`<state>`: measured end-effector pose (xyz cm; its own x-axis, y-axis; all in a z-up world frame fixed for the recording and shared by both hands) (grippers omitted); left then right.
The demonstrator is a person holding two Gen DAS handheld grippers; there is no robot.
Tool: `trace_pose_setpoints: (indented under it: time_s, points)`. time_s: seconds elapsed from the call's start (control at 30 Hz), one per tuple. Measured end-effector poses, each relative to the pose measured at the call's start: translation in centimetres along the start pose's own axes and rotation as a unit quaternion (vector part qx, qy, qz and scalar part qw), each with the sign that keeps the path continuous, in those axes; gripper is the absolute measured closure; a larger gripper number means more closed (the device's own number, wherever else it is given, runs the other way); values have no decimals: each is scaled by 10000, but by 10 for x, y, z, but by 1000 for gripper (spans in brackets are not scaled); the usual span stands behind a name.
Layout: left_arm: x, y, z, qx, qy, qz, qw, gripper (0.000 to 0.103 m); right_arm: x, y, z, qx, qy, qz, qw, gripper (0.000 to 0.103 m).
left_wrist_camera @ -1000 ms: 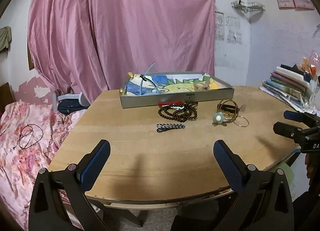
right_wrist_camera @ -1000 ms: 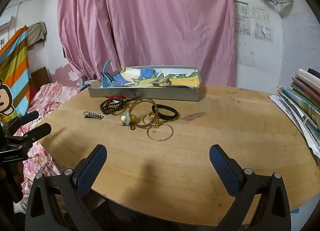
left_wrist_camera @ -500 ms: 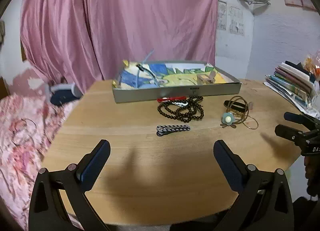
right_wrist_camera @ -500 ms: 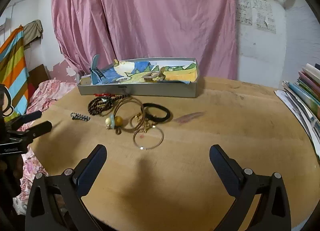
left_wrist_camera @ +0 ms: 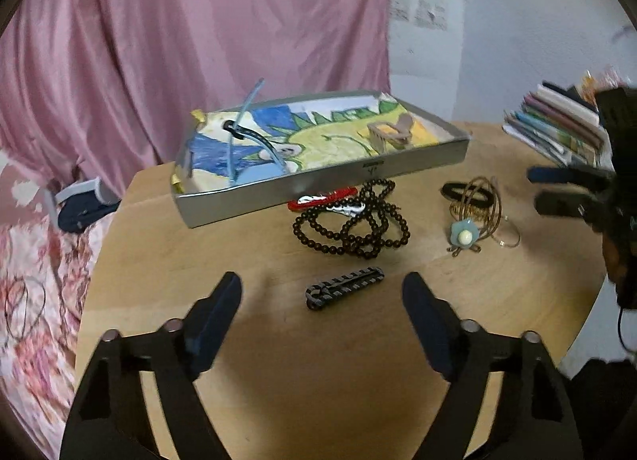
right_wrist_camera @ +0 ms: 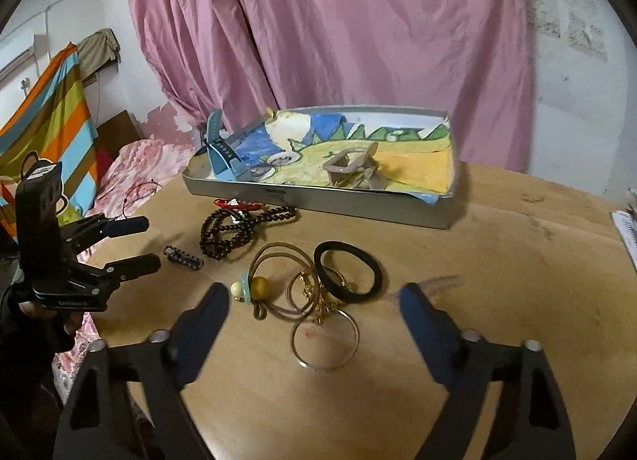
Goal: Organize jewelry
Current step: 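Grasp the black-and-white barrette with the left tool while the right tool grasps the pendant necklace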
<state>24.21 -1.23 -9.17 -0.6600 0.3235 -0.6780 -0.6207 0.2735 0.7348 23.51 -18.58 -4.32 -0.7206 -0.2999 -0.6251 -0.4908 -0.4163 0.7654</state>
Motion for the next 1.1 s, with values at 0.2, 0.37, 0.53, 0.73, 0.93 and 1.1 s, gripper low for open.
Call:
trace_pose_setpoints:
  time_s: [0.2, 0.37, 0.53, 0.73, 0.93, 1.1]
  points:
    - [-1, -17, -5, 138, -380, 259, 9988, 47, -3, -18, -3, -92, -129, 217, 9996, 53]
    - [0, -23, -6, 247, -481, 352, 9979, 47, -4, -22, -4, -111, -144, 247, 9995, 58]
    - [1, -32, -10, 314, -668, 491, 9961, 58, -5, -29, -3, -141, -158, 302, 9993, 68]
    - [4, -33, -13, 399, -676, 602, 9951, 80, -3, -31, 3, -255, -79, 344, 9991, 83]
    - [8, -28, -22, 454, -515, 690, 9953, 91, -3, -26, 8, -346, -43, 283, 9990, 98]
    - [6, -24, -24, 584, -40, 635, 9963, 91, -12, -13, 16, -413, 30, 90, 9991, 99]
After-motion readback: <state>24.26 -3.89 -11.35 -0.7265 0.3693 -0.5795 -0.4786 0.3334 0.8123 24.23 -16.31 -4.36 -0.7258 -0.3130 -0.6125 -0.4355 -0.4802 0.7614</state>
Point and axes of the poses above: each gripper's, at about its wrist camera, not at the fingertips, and y roughly against the way its jaws point, z to its left, x to its underside, the point moved 9 cm from there along -y, roughly the way its jaws point, and after that the axes turned 7 degrees about z, right-handed, at the moved point
